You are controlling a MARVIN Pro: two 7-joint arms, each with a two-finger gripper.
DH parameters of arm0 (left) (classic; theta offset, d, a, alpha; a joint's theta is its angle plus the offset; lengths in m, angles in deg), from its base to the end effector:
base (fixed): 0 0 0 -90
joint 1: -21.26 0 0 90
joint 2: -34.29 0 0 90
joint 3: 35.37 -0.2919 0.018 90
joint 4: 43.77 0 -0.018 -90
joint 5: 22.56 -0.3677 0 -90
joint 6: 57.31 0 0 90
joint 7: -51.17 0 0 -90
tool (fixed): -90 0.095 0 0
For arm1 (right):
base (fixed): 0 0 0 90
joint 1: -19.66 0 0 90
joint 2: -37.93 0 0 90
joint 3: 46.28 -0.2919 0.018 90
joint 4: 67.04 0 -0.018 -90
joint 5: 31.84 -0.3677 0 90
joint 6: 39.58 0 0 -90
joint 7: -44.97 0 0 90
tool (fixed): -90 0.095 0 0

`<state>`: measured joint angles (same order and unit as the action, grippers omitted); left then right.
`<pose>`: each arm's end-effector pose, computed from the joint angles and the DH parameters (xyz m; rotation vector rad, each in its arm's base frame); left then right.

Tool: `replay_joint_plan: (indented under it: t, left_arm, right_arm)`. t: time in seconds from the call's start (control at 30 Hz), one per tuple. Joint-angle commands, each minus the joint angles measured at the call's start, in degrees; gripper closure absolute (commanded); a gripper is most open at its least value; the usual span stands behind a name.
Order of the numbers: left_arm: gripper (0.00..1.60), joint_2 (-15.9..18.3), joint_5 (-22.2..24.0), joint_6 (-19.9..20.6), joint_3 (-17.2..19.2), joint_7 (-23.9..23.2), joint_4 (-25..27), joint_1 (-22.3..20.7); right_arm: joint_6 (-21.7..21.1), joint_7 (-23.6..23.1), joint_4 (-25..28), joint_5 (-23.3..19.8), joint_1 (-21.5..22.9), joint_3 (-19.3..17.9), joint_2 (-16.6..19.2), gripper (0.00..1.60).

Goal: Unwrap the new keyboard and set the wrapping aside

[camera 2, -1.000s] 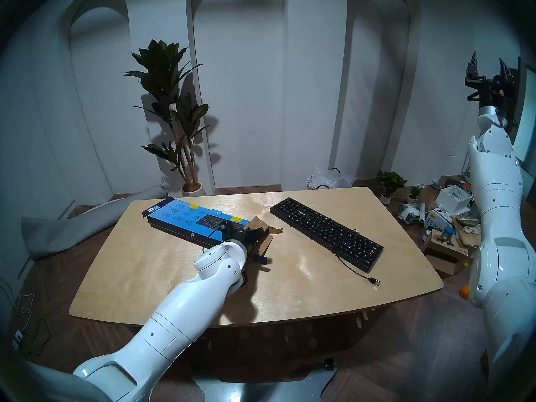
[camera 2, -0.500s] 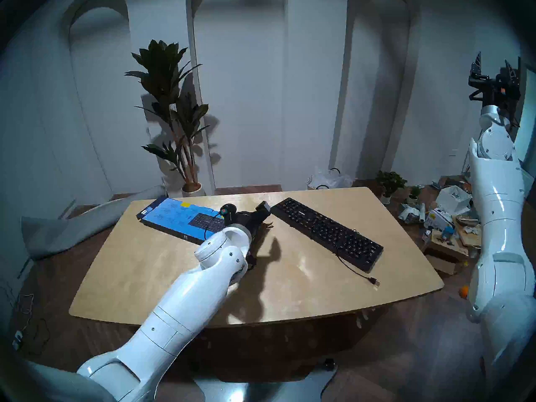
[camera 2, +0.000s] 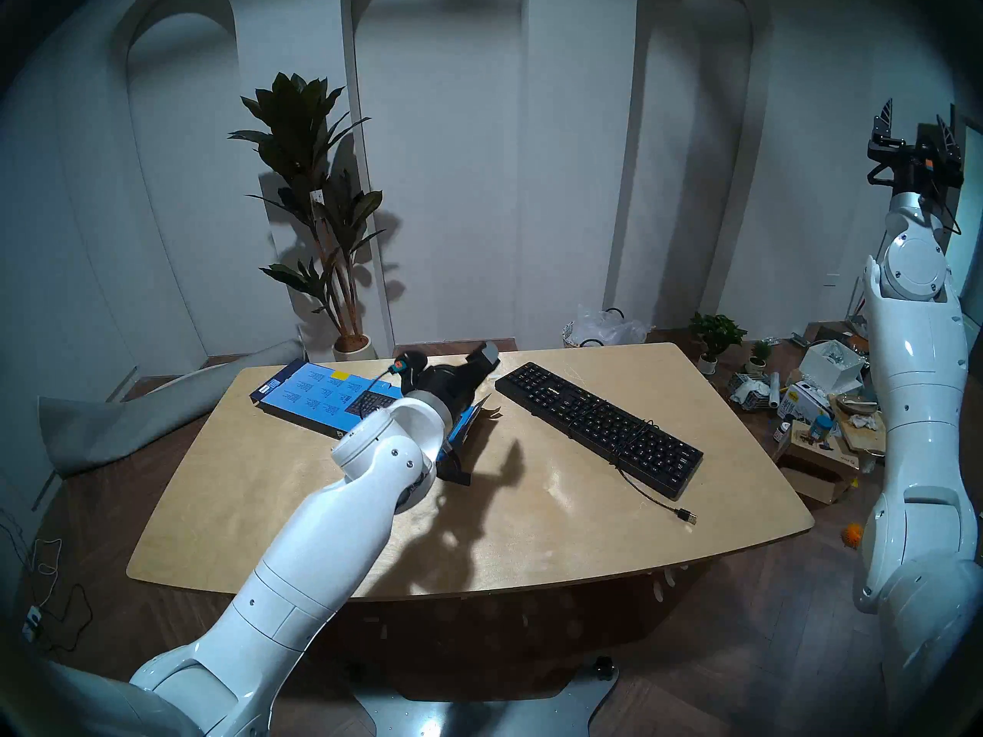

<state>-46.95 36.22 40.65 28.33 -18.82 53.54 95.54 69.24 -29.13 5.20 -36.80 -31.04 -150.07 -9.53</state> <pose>0.4993 -0.1598 -0.1853 1.8163 0.3874 1.5278 0.4741 -0.3851 0.1051 0.7508 -0.2312 2.2120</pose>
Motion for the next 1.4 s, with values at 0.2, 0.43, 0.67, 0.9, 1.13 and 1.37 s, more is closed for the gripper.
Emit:
replay_joint_plan:
  t: [0.2, 0.43, 0.67, 0.9, 1.13, 1.37]
  left_arm:
    - [0.00, 5.7, -9.5, -2.7, 8.8, 1.5, 2.6, -9.2]
    - [0.00, 7.4, -15.2, -3.0, 7.4, 2.3, 1.4, -9.5]
    - [0.00, 8.1, -20.2, -4.0, 4.8, 2.7, 2.4, -10.1]
    - [0.00, 10.0, -27.9, -5.7, -0.6, 2.2, 4.5, -9.5]
    - [0.00, 12.4, -33.1, -6.4, -3.7, 2.3, 1.4, -7.7]
    - [0.00, 13.3, -38.2, -7.4, -5.4, 3.1, -5.0, -9.3]
  right_arm:
    - [-4.2, 0.1, -3.2, -6.6, -8.5, -2.8, -6.2, 0.00]
    - [-6.8, -2.7, -5.2, -11.4, -14.0, 0.6, -11.7, 0.00]
    - [-7.6, -7.5, -1.4, -14.9, -17.2, 4.4, -15.8, 0.00]
    - [-5.0, -12.7, 4.3, -15.6, -19.6, 7.9, -15.7, 0.00]
    - [-1.3, -14.1, 8.9, -14.1, -22.2, 8.7, -14.7, 0.00]
    - [3.6, -15.4, 14.8, -12.2, -28.1, 9.1, -14.6, 0.00]
